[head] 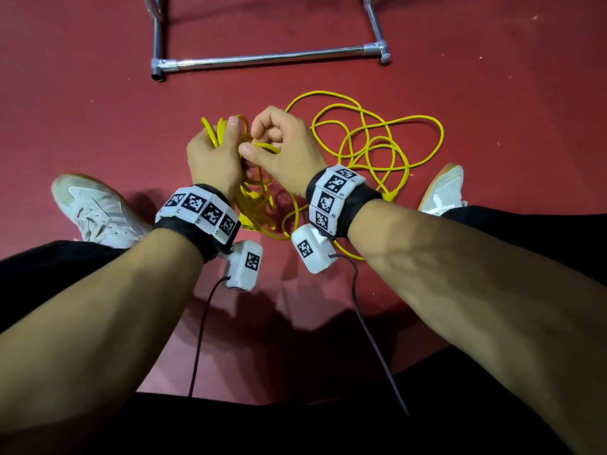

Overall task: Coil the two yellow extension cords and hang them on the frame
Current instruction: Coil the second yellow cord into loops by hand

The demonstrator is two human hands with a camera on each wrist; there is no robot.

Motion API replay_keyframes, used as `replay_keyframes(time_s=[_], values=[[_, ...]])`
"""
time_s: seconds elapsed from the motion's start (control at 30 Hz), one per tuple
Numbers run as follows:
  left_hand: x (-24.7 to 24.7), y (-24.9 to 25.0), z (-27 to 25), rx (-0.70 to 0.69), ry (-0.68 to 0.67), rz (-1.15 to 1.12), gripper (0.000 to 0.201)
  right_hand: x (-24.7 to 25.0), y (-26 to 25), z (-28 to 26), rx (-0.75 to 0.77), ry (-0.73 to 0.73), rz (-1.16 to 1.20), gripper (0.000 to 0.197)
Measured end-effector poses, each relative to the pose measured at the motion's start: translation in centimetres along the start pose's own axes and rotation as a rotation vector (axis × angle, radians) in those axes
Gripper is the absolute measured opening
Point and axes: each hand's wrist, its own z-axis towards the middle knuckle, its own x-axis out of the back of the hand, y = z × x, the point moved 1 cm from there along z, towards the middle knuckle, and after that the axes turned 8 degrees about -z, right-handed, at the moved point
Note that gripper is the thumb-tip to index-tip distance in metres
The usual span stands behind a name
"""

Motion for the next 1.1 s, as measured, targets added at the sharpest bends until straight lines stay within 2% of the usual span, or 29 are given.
replay_keyframes(time_s=[0.07,0.13,0.27,0.37,0.53,0.63,0.73,0.83,0.93,1.1], values=[[-0.3,0.0,-0.4,0.006,0.014,-0.021,0.037,-0.4,0.4,-0.1,-0.052,0.061,-0.056,0.029],[-0.5,-0.2,-0.5,0.010,0.024,-0.026,0.037,-0.1,1.5,-0.3,-0.135,0.082,-0.124,0.039],[-0.8,0.0,-0.7,0.023,0.009,-0.038,0.037,1.1,4.7,-1.8,-0.210,-0.053,-0.261,0.062],[-0.6,-0.1,-0.6,0.012,-0.048,-0.083,0.035,2.0,6.7,-2.8,-0.242,-0.061,-0.263,0.054],[-0.3,-0.6,-0.9,0.017,-0.190,-0.095,0.030,3.4,6.3,-1.2,-0.221,0.027,-0.026,0.037],[-0.6,-0.4,-1.3,0.044,-0.247,-0.079,0.027,4.0,4.8,-0.2,-0.124,-0.018,-0.075,0.030],[-0.9,-0.4,-1.5,0.082,-0.283,-0.044,0.029,3.3,3.6,0.3,-0.056,-0.112,-0.142,0.031],[-0.8,-0.8,-1.3,0.071,-0.240,0.024,0.033,2.4,3.0,0.5,-0.037,-0.148,-0.174,0.034],[-0.6,-0.6,-1.0,0.056,-0.179,0.028,0.034,2.3,3.4,0.1,-0.062,-0.103,-0.171,0.038],[-0.2,0.1,-0.4,0.025,-0.110,-0.009,0.032,3.8,6.4,-1.5,-0.240,-0.139,-0.423,0.051]])
